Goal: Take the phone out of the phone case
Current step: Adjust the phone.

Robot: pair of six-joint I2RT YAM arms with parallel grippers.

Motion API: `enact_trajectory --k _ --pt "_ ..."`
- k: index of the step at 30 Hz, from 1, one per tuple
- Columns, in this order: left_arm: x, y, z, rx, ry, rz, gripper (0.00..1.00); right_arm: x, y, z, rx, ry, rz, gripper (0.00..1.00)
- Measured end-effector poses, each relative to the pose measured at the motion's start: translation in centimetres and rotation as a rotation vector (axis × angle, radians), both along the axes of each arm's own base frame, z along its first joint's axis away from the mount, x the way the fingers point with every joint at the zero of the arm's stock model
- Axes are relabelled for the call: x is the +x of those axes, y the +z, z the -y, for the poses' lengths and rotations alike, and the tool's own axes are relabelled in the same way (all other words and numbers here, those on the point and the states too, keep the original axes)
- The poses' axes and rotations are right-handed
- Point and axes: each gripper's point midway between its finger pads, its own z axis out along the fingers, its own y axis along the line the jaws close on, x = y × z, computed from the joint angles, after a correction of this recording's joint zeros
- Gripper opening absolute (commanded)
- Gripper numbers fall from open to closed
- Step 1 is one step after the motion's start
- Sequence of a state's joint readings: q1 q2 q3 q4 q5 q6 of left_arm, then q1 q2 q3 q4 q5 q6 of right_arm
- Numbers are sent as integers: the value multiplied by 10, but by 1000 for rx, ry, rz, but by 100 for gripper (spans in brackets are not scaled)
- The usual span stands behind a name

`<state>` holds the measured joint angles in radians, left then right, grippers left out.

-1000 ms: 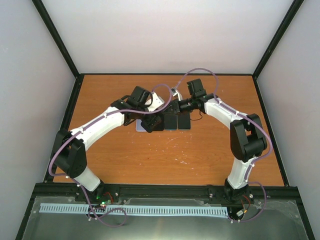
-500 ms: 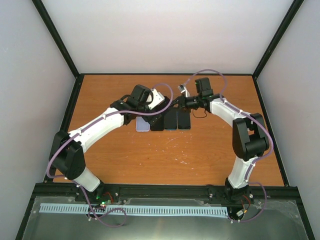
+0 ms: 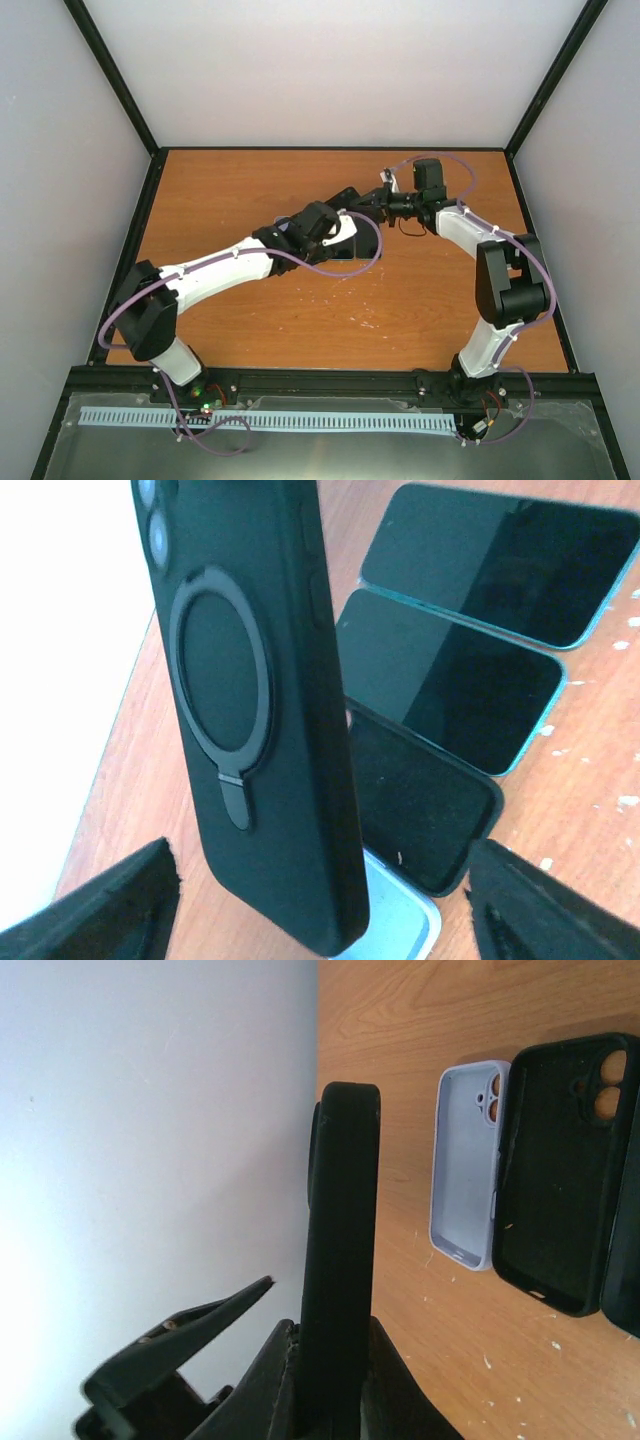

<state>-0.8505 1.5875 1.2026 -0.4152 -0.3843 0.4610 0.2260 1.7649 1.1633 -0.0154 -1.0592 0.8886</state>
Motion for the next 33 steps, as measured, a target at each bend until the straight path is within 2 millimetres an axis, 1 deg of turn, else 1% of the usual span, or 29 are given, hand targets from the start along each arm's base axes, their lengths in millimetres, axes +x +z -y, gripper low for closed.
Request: enact_trajectory --k 5,8,12,16,18,22,24,25,27,28,30,33 --pt "10 -18 -7 122 32 74 56 0 5 1 21 -23 -44 3" --pt "15 -25 -13 188 48 129 43 0 5 2 22 -31 -56 3" --pt "21 -22 -16 233 60 196 22 -3 -1 2 22 -38 -87 3" --pt "25 -19 -15 267 64 246 8 -2 -3 4 30 -64 -143 4" --pt "26 -20 -13 275 62 259 2 -2 -5 6 30 -72 -156 12" --pt "28 -21 -12 280 66 273 1 -2 -6 7 31 -79 -165 29" --pt "29 -20 -13 270 73 273 1 -4 -4 6 36 -72 -160 46" --pt "30 -18 -12 264 81 280 1 -5 -5 6 34 -70 -161 53" --pt "30 -19 -12 252 83 271 1 -5 -2 6 40 -60 -143 62" --pt "28 -21 -13 248 82 257 1 -5 1 7 41 -50 -121 70" --pt "28 -24 -15 230 90 224 1 -6 2 8 39 -42 -108 75" --pt "30 -23 -16 183 97 148 1 -4 9 14 30 -36 -55 86"
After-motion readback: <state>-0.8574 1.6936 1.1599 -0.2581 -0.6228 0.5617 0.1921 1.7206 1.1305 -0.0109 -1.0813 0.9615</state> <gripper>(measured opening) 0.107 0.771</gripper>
